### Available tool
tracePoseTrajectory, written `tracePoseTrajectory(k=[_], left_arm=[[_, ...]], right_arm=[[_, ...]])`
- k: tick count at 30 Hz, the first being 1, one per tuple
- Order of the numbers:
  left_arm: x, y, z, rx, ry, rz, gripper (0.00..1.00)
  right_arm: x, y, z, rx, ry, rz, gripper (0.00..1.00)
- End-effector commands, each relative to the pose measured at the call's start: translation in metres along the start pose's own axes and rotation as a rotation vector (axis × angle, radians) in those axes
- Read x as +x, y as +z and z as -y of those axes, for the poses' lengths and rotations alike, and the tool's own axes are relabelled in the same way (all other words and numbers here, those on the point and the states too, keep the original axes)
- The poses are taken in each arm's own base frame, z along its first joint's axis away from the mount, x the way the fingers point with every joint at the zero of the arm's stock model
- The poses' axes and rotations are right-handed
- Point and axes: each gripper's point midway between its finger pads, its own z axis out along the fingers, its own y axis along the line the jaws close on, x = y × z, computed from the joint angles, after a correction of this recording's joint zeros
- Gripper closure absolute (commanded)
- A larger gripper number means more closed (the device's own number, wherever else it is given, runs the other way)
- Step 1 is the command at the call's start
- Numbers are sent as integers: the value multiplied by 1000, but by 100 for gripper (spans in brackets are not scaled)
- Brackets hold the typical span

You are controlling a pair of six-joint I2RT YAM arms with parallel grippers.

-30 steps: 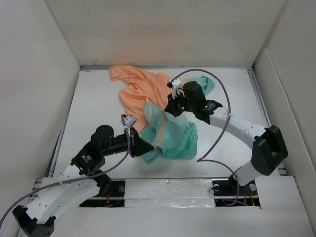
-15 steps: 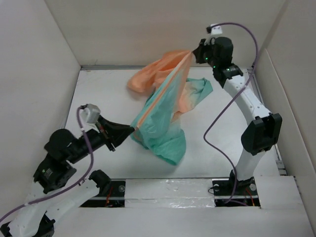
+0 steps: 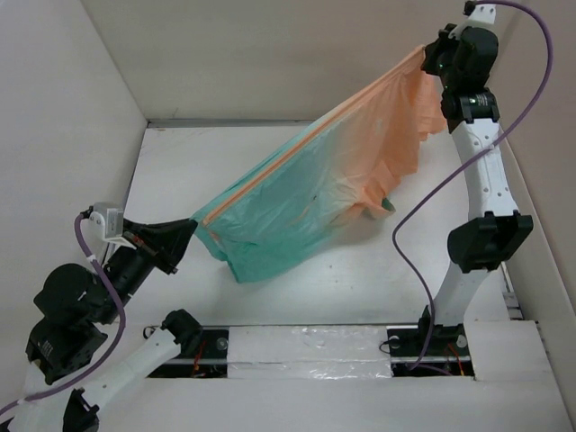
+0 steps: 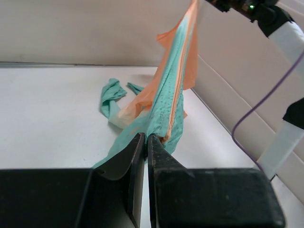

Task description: Zip up the jacket

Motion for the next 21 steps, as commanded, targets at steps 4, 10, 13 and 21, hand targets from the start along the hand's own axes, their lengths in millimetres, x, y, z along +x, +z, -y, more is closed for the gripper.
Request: tracePoseTrajectory(k=[4, 10, 13, 21], left_arm=[[-30, -15, -23, -125, -68, 169, 100], [-12, 2, -41, -234, -107, 122, 56], [-12, 1, -46, -276, -136, 120, 13], [-50, -26, -46, -279, -206, 266, 1]], right_arm=[[-63, -28, 43, 154, 11, 172, 100], [-13, -71, -10, 62, 61, 144, 100], [26, -94, -36, -14, 109, 97, 100], [65, -161, -76, -123, 114, 33, 7]])
